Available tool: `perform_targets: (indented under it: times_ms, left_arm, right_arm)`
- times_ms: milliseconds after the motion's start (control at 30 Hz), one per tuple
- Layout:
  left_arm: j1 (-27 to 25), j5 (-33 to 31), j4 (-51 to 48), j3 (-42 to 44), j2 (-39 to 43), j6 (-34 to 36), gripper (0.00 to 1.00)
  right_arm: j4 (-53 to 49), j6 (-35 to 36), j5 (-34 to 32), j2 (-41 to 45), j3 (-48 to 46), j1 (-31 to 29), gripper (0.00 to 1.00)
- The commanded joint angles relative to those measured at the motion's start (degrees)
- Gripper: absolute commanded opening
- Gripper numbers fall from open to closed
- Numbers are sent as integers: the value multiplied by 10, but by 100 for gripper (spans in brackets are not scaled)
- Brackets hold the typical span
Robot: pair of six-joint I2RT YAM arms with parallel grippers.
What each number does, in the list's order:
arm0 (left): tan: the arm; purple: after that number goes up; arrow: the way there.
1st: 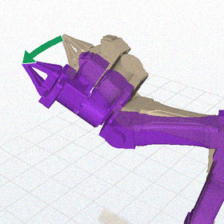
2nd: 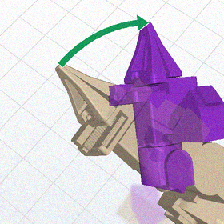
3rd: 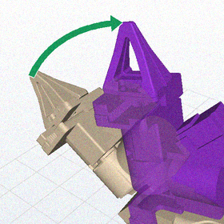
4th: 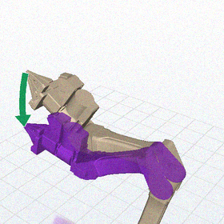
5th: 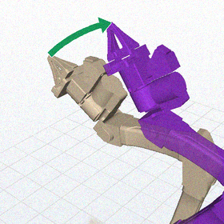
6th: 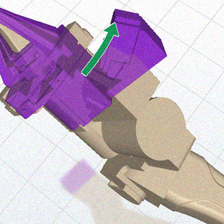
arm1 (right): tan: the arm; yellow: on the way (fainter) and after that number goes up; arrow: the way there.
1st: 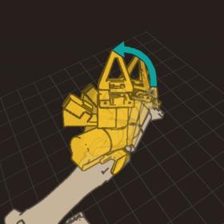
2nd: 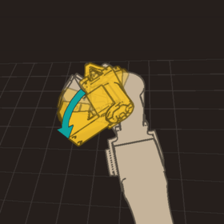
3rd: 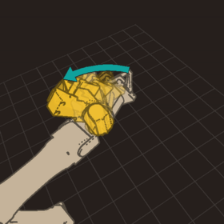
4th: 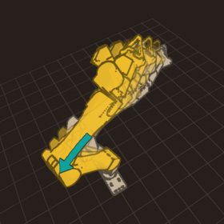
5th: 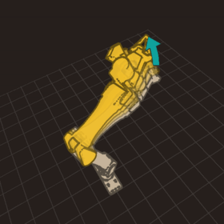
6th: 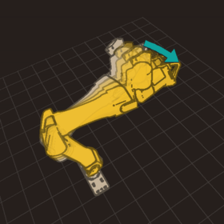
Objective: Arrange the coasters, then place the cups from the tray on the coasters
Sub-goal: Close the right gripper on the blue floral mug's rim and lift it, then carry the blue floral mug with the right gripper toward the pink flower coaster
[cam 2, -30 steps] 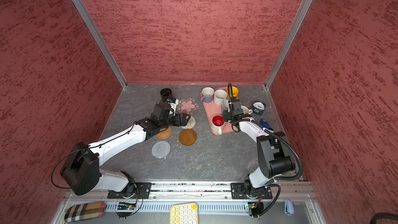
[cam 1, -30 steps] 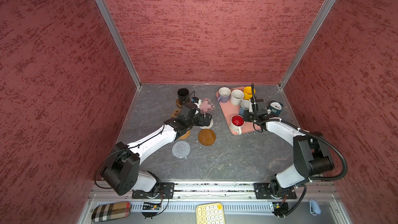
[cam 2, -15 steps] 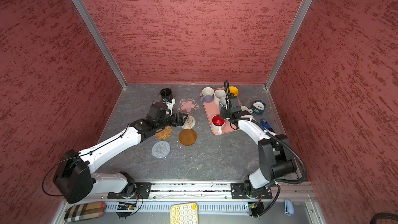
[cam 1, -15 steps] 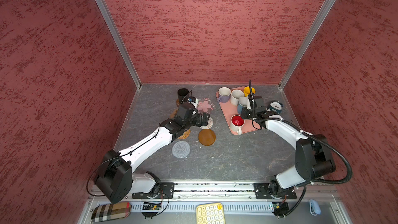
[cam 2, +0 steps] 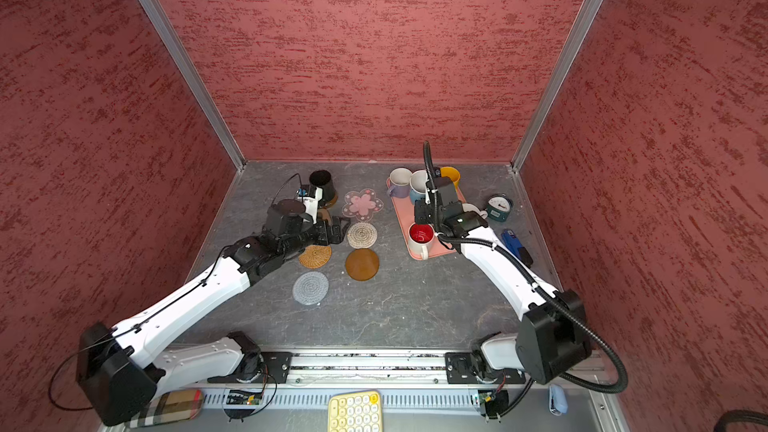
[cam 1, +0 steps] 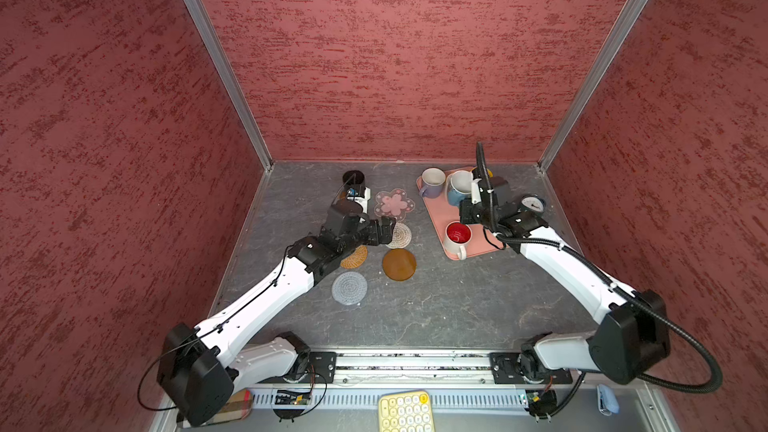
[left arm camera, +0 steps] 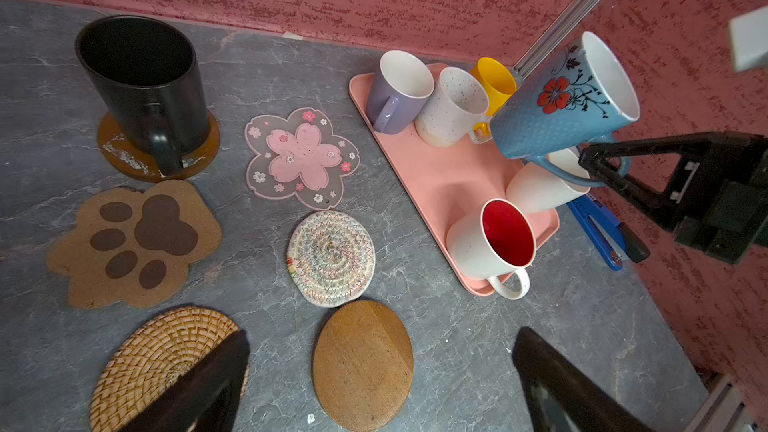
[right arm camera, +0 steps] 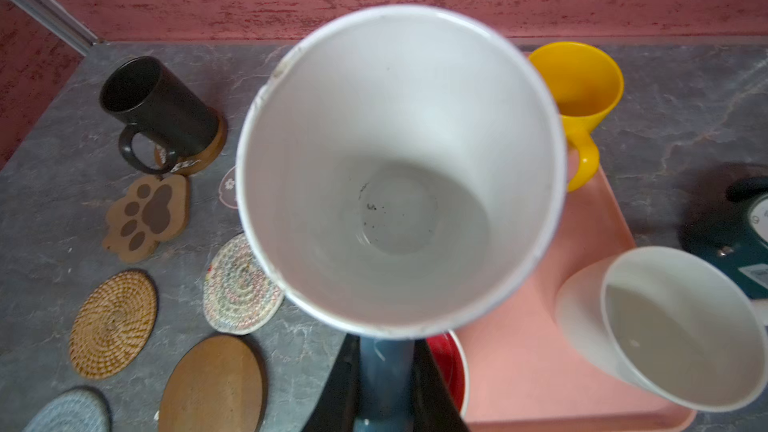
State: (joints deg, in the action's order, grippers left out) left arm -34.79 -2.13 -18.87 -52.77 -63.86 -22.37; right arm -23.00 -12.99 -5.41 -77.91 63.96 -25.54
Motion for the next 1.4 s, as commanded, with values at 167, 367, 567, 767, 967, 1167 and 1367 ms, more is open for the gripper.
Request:
perform_targets:
  times_ms: [167, 367, 567, 767, 967, 1167, 1367]
  left_arm:
    - [-19, -33, -57, 21, 58, -33, 100]
    - [-20, -41, -66, 41, 82, -39, 100]
    - [-14, -48, -51, 64, 84, -37, 100]
    - [22, -12, -13, 79, 59, -35, 100]
    - [74, 30, 32, 81, 17, -25, 100]
    - [112, 59, 76, 83, -20, -19, 100]
    - [136, 70, 101, 82, -48, -10, 100]
  right_arm:
    - [-17, 5, -42, 22, 52, -80, 0]
    - [-13, 4, -55, 4, 63, -117, 0]
    - [-3, 17, -49, -37, 86, -125, 0]
    - [18, 38, -40, -99, 122, -125, 0]
    - [25, 56, -40, -173, 176, -125, 0]
    - [24, 68, -31, -256, 246, -116, 0]
    - [27, 67, 2, -323, 304, -100, 0]
